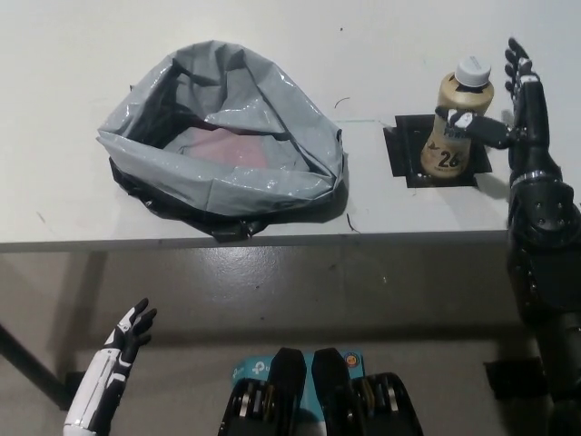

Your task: Use the right hand to pick up a bottle of protein shake and place it into a plastic bag on the left side

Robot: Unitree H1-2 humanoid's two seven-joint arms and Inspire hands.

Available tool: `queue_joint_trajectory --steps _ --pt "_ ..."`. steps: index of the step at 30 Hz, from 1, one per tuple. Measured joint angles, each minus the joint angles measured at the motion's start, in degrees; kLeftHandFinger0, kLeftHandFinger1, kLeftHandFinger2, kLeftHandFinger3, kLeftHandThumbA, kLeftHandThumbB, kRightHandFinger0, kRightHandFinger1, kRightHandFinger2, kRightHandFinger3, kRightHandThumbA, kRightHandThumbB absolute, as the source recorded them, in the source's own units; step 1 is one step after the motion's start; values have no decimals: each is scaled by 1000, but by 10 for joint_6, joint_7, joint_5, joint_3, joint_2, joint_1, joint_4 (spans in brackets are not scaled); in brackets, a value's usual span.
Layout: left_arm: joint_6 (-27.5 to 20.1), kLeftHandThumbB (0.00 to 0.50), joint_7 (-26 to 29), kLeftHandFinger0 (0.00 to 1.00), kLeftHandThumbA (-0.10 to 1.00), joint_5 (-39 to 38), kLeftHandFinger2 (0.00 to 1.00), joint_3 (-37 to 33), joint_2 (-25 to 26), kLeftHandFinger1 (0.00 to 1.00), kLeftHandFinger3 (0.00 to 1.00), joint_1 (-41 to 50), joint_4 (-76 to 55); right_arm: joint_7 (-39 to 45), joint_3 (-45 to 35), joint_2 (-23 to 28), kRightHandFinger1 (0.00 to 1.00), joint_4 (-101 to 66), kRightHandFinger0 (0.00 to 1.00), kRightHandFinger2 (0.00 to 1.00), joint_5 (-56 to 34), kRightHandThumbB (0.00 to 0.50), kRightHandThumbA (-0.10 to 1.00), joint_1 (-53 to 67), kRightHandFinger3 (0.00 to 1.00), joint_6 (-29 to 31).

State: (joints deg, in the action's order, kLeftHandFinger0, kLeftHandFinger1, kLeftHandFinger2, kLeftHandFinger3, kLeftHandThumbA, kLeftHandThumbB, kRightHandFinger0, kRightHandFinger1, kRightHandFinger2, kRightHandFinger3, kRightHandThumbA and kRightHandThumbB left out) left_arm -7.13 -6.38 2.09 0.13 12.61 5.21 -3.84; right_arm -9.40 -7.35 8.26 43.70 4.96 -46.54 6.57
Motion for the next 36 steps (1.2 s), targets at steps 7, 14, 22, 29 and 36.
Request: queue_joint_trajectory --steps 7,14,22,29,36 --pt "0 278 -5 1000 1000 -4 1000 0 0 1000 1000 -6 0 17 -9 0 1000 35 1000 1000 -28 429 995 -2 1000 7" --pt "0 289 -8 1000 1000 -6 1000 0 2 1000 1000 -7 0 35 -9 0 1000 63 1000 1000 -48 420 968 -6 1000 21" --pt "0 290 -9 1000 1000 -6 1000 0 4 1000 1000 -8 0 58 -4 0 1000 64 1000 1000 -62 480 938 -7 1000 22" --pt "0 305 -16 1000 1000 -11 1000 -2 2 1000 1000 -7 1 68 4 1 1000 90 1000 1000 -62 484 726 -14 1000 25" --pt "0 308 -17 1000 1000 -10 1000 -2 1 1000 1000 -7 0 31 31 1 156 139 0 421 -36 261 33 -58 191 21"
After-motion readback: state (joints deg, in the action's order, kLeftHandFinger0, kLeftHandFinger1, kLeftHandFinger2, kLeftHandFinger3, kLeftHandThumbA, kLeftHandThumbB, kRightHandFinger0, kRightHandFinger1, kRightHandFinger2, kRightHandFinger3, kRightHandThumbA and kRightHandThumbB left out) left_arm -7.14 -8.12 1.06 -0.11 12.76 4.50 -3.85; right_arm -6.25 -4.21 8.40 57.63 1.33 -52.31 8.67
